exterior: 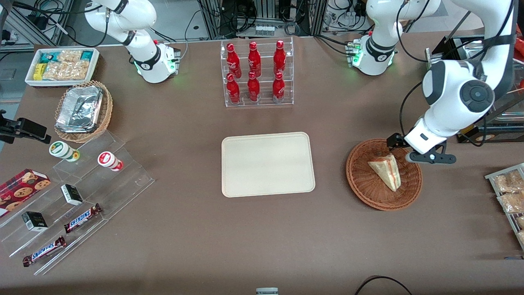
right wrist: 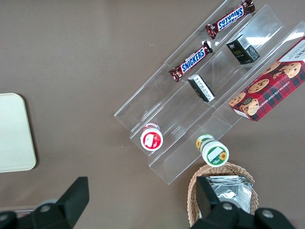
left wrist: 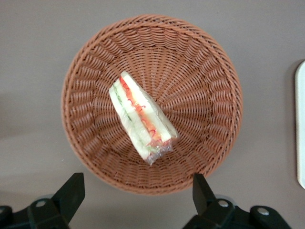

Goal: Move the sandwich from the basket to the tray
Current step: 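Move the left gripper over the sandwich in the wicker basket, then lower the left gripper and close it on the wrapped sandwich, then lift the sandwich and carry it with the left gripper over the tray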

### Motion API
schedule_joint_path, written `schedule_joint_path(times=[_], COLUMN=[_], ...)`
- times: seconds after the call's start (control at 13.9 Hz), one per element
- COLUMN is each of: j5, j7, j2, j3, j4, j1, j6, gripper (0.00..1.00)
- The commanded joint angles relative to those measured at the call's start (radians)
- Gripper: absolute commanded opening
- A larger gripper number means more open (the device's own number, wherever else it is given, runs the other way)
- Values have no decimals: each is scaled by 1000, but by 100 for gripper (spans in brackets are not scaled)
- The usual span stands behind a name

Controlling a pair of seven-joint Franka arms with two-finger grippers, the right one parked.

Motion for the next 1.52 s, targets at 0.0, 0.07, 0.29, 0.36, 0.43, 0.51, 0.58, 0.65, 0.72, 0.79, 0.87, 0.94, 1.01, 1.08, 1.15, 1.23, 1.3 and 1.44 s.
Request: schedule_joint_path(times=[0.0,0.07,0.29,0.36,0.43,0.51,0.58,0.65,0.72,0.79,0.87,0.94,1.01,1.08,1.15,1.23,1.3,1.44], j5=[-9,-9,-9,-9,-9,-9,-7,-7,-7,-9,-9,-9,-9,-9,-9,-9,-7,0], j7=[-94,-202,-456,-546,-650,-713,-726,-734,-739,-739,-739,-742,-742,-742,-742,-743,-749,-733], j2=[10,16,20,33,45,65,76,91,105,120,138,155,177,198,215,223,223,215], j3=[-5,-5,-5,-5,-5,-5,-5,-5,-5,-5,-5,-5,-5,-5,-5,-5,-5,-5], j4=[-23,-38,-87,-90,-90,-90,-93,-92,-92,-90,-87,-89,-87,-89,-89,-89,-92,-90], j1=[11,11,11,11,10,10,10,10,10,10,10,10,10,10,10,10,10,10], j6=[58,87,185,199,216,236,257,270,280,290,303,328,345,369,383,383,382,359], gripper=[100,100,100,100,100,100,100,100,100,100,100,100,100,100,100,88,39,0])
